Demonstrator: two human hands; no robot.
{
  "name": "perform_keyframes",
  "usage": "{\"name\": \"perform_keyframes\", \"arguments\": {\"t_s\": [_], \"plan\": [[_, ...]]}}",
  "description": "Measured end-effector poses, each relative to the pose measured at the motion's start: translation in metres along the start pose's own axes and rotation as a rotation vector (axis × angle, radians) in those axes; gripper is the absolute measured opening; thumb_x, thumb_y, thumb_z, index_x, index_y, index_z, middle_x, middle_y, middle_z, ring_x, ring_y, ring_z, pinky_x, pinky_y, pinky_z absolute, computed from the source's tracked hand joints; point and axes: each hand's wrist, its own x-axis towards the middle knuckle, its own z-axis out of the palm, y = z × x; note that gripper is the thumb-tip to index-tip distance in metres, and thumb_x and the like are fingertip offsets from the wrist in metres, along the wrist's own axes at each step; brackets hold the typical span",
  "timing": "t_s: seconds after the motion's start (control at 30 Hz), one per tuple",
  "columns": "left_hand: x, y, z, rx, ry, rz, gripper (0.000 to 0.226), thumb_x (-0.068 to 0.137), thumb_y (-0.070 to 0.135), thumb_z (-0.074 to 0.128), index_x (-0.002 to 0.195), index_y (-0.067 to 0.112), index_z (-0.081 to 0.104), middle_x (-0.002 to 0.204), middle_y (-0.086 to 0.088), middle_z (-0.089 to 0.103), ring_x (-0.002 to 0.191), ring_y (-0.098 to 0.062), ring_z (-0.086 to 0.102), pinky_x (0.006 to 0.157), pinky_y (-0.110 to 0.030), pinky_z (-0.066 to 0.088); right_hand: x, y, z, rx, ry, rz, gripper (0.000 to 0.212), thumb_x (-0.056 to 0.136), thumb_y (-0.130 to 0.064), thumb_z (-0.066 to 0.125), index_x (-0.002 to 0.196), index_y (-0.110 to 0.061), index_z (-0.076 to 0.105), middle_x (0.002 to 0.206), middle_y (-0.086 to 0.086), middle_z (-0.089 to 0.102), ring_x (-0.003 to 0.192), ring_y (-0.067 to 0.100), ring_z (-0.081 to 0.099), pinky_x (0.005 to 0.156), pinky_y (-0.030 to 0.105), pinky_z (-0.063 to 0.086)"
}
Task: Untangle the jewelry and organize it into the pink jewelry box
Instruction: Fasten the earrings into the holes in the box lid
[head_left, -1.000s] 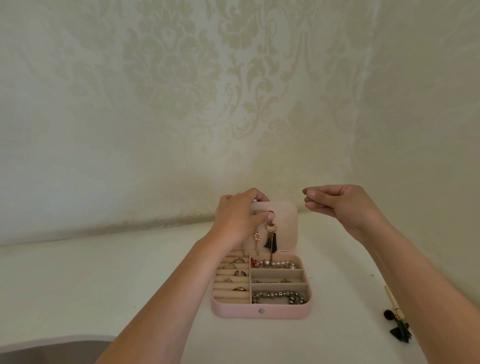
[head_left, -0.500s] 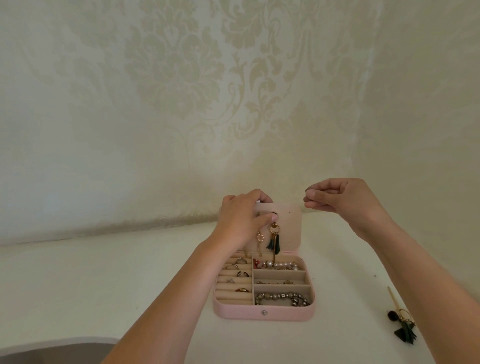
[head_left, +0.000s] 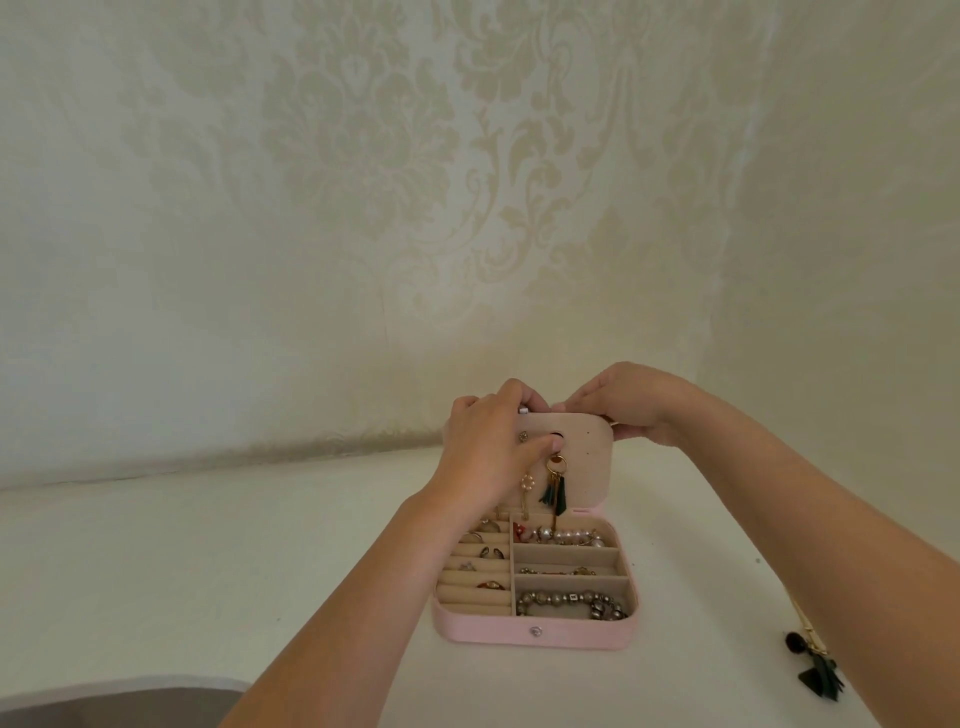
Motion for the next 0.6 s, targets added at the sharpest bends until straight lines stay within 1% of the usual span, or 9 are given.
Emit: {"name": "perform_keyframes", "arguments": {"t_s": [0.07, 0.13, 0.2, 0.27, 0.33, 0.37, 0.43, 0.5, 0.6], "plan": [[0.000, 0.001, 0.000, 0.001, -0.004, -0.005, 0.028, 0.083, 0.036, 0.069, 0.104, 0.025, 0.054, 0.095, 0.012, 0.054, 0.090, -0.008, 0.031, 0.093, -0.030, 0.034, 0.002, -0.002, 0.000, 0.027, -0.066, 0.068, 0.014, 0.085, -0.014, 0.066, 0.092, -0.004, 0.070, 0.086, 0.006, 0.069, 0.074, 0.012, 0.063, 0.067, 0.023, 0.053], [0.000, 0.001, 0.000, 0.002, -0.010, -0.013, 0.028, 0.082, 0.036, 0.069, 0.103, 0.026, 0.053, 0.097, 0.011, 0.056, 0.093, -0.010, 0.032, 0.092, -0.030, 0.034, 0.005, -0.003, 0.000, 0.051, -0.101, 0.113, 0.008, 0.086, -0.012, 0.065, 0.083, -0.007, 0.070, 0.080, 0.005, 0.068, 0.069, 0.012, 0.063, 0.065, 0.022, 0.054], [-0.001, 0.000, 0.000, -0.010, -0.013, -0.022, 0.027, 0.082, 0.036, 0.069, 0.102, 0.028, 0.053, 0.098, 0.009, 0.058, 0.094, -0.011, 0.032, 0.092, -0.030, 0.034, 0.009, -0.002, 0.000, 0.048, -0.101, 0.129, 0.010, 0.086, -0.009, 0.065, 0.077, -0.008, 0.069, 0.078, 0.005, 0.067, 0.067, 0.013, 0.062, 0.066, 0.023, 0.054], [-0.001, 0.000, 0.000, -0.017, -0.014, -0.029, 0.026, 0.082, 0.037, 0.069, 0.101, 0.029, 0.052, 0.099, 0.007, 0.059, 0.096, -0.012, 0.032, 0.092, -0.031, 0.035, 0.011, -0.001, 0.000, 0.038, -0.098, 0.135, 0.005, 0.085, -0.008, 0.066, 0.086, -0.004, 0.070, 0.081, 0.007, 0.066, 0.069, 0.014, 0.062, 0.069, 0.024, 0.054], [-0.001, 0.000, 0.000, -0.002, -0.012, -0.021, 0.027, 0.082, 0.038, 0.068, 0.102, 0.028, 0.052, 0.098, 0.008, 0.059, 0.095, -0.011, 0.032, 0.092, -0.031, 0.035, 0.013, 0.000, -0.001, 0.041, -0.110, 0.130, 0.016, 0.084, -0.007, 0.067, 0.098, 0.000, 0.068, 0.085, 0.008, 0.066, 0.072, 0.015, 0.062, 0.071, 0.025, 0.054], [-0.001, 0.001, 0.000, 0.004, -0.013, -0.018, 0.028, 0.082, 0.038, 0.068, 0.103, 0.027, 0.052, 0.098, 0.008, 0.058, 0.094, -0.011, 0.032, 0.092, -0.031, 0.034, 0.014, 0.000, -0.001, 0.044, -0.129, 0.131, 0.015, 0.084, -0.006, 0.066, 0.098, 0.000, 0.068, 0.085, 0.008, 0.067, 0.072, 0.015, 0.063, 0.069, 0.024, 0.054], [-0.002, 0.000, 0.000, 0.003, -0.012, -0.021, 0.028, 0.082, 0.038, 0.068, 0.103, 0.027, 0.052, 0.100, 0.007, 0.059, 0.094, -0.011, 0.032, 0.092, -0.031, 0.034, 0.014, 0.000, -0.002, 0.062, -0.180, 0.140, 0.008, 0.086, -0.003, 0.062, 0.089, -0.004, 0.069, 0.083, 0.006, 0.068, 0.070, 0.013, 0.064, 0.063, 0.021, 0.055], [-0.003, 0.000, 0.000, -0.002, -0.014, -0.028, 0.027, 0.082, 0.038, 0.068, 0.102, 0.029, 0.052, 0.101, 0.007, 0.061, 0.094, -0.012, 0.032, 0.092, -0.031, 0.035, 0.016, 0.001, -0.003, 0.091, -0.214, 0.162, 0.012, 0.087, 0.000, 0.060, 0.085, -0.006, 0.070, 0.081, 0.005, 0.069, 0.065, 0.011, 0.065, 0.059, 0.020, 0.055], [-0.003, 0.000, 0.000, -0.007, -0.018, -0.032, 0.026, 0.082, 0.038, 0.068, 0.099, 0.030, 0.050, 0.101, 0.006, 0.062, 0.094, -0.013, 0.033, 0.092, -0.032, 0.036, 0.018, 0.002, -0.006, 0.134, -0.256, 0.200, 0.012, 0.088, 0.000, 0.058, 0.089, -0.005, 0.069, 0.081, 0.006, 0.069, 0.063, 0.010, 0.066, 0.058, 0.020, 0.056]]}}
